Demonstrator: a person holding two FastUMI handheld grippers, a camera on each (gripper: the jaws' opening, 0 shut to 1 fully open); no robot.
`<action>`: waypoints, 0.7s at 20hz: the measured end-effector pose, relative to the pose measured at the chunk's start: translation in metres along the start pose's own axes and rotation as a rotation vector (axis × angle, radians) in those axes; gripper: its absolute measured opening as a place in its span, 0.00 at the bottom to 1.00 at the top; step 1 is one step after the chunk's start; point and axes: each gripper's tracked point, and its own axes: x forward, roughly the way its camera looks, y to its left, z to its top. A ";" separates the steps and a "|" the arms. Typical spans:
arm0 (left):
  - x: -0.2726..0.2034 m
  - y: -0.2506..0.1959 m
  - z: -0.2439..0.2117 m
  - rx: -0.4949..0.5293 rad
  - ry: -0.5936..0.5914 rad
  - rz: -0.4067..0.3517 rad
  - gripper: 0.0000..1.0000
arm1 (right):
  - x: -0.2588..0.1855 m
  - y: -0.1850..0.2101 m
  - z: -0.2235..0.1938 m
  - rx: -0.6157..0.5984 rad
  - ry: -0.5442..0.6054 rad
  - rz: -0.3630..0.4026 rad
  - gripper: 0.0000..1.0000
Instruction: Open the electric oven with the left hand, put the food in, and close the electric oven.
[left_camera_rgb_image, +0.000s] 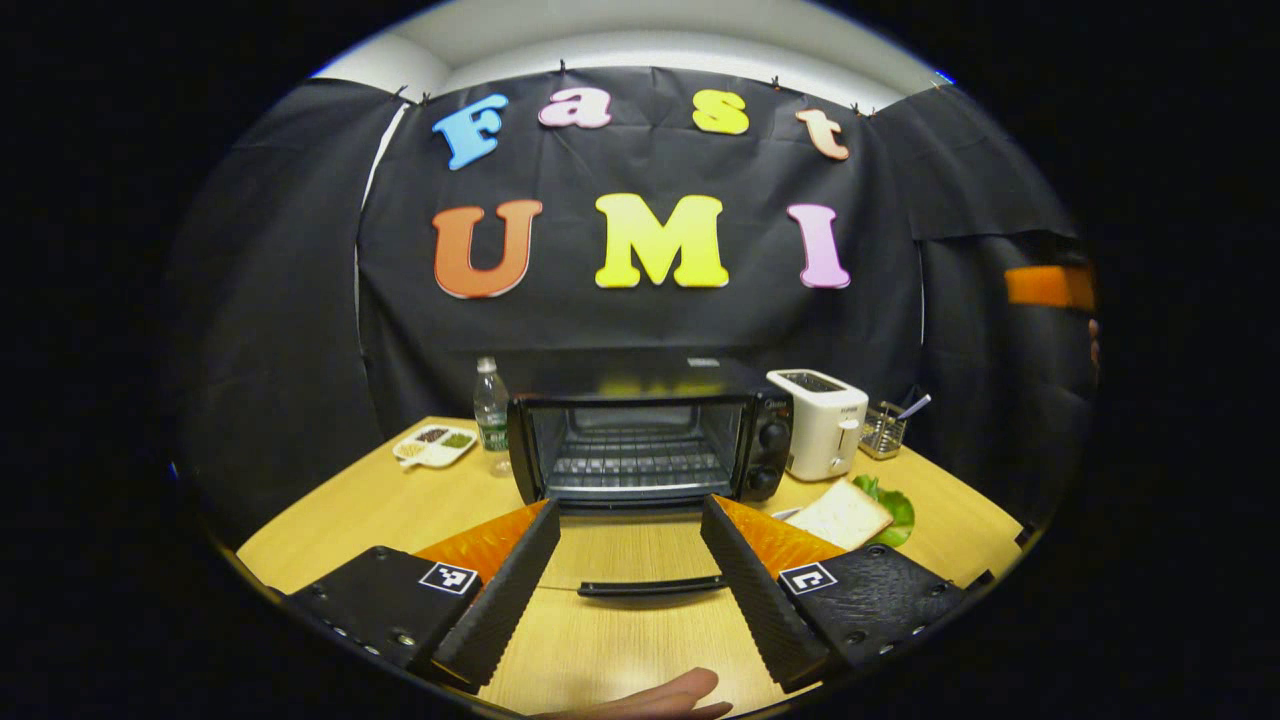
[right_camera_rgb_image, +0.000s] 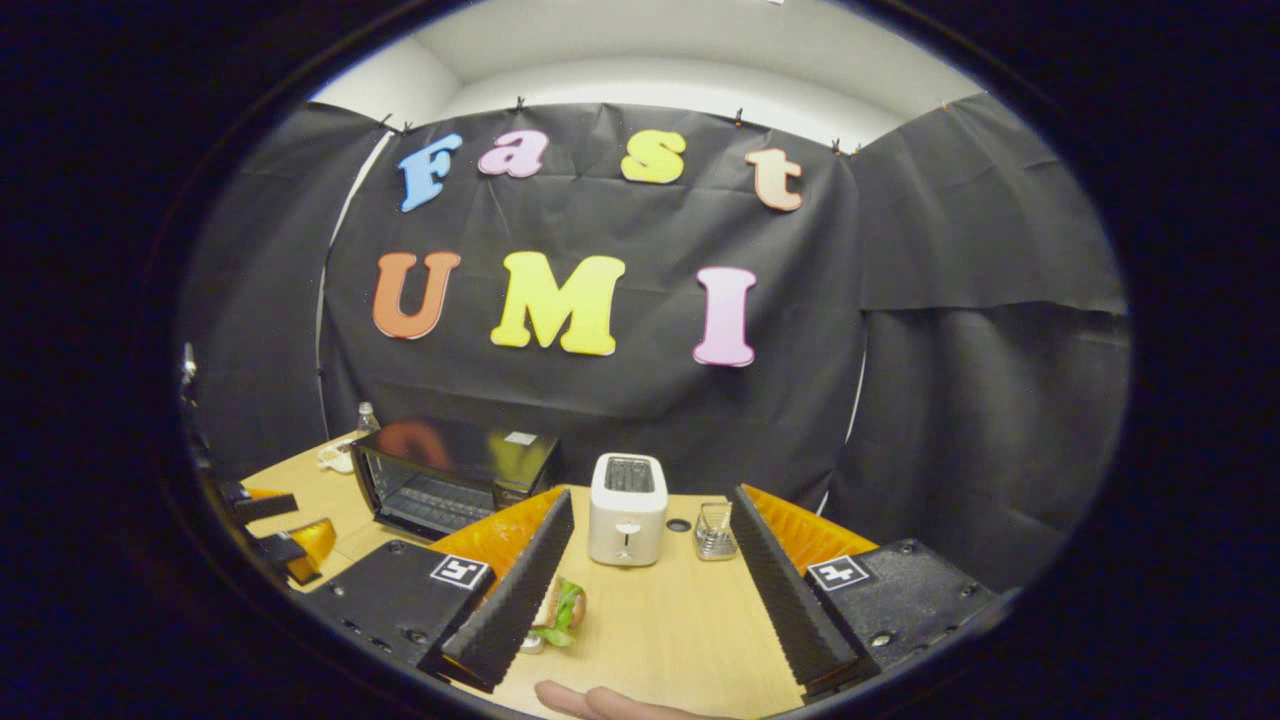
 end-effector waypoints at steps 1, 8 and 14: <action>-0.007 0.001 0.018 -0.004 -0.039 -0.009 0.94 | 0.011 0.000 -0.006 -0.002 0.027 0.009 1.00; -0.055 0.016 0.105 0.030 -0.225 0.037 0.93 | 0.079 0.026 -0.062 0.022 0.278 0.193 1.00; -0.054 0.002 0.099 -0.021 -0.201 0.029 0.94 | 0.105 0.060 -0.131 0.146 0.561 0.411 0.84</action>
